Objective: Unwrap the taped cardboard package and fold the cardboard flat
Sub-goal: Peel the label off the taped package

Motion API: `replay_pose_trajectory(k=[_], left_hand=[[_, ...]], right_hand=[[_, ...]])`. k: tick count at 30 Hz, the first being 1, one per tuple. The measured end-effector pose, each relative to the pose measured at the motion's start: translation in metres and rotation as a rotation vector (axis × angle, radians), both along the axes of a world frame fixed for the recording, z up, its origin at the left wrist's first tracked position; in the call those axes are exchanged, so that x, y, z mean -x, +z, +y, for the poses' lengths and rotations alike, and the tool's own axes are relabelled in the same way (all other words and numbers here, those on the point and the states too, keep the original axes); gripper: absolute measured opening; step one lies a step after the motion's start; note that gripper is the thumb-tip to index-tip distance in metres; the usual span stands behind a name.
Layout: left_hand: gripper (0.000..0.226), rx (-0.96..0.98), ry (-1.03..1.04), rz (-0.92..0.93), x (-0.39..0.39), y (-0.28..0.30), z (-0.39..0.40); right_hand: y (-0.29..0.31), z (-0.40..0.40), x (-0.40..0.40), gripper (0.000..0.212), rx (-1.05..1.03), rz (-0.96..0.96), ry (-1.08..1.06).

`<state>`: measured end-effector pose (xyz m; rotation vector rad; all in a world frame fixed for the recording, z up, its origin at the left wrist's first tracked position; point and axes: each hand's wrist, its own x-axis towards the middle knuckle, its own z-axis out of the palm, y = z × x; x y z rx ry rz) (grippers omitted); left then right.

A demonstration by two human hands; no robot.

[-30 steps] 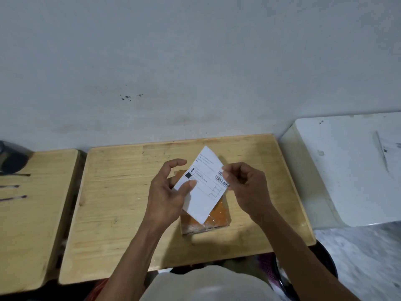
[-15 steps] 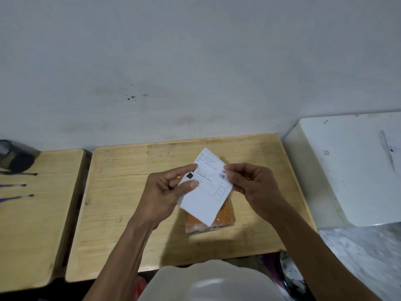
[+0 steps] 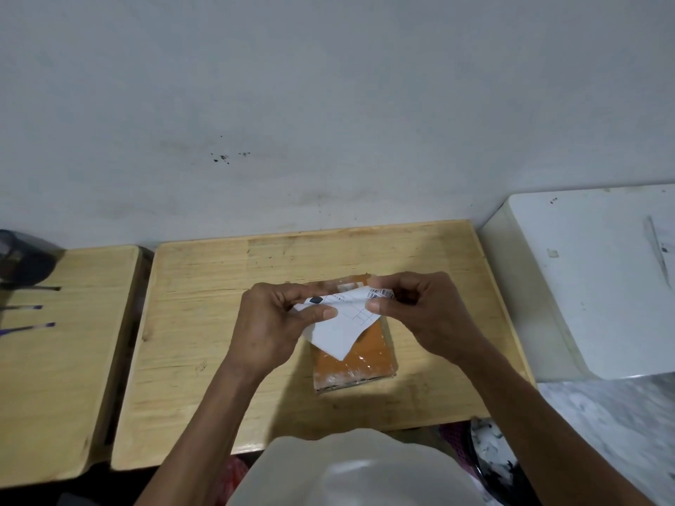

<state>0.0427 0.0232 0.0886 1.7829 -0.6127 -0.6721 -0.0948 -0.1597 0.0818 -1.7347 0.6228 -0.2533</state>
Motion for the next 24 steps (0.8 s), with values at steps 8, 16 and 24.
replay_pose_trajectory(k=[8,16,24], left_hand=[[0.034,-0.084,0.039,-0.128,0.008,0.007,-0.009],[0.022,-0.139,-0.036,-0.535,0.009,0.003,-0.02],[0.012,-0.176,0.006,-0.49,0.011,0.007,-0.027]], right_hand=[[-0.005,0.0,-0.007,0.004,0.42,0.098,0.024],[-0.004,0.001,-0.011,0.004,0.574,0.034,0.092],[0.006,0.004,-0.016,0.009,0.706,0.016,0.156]])
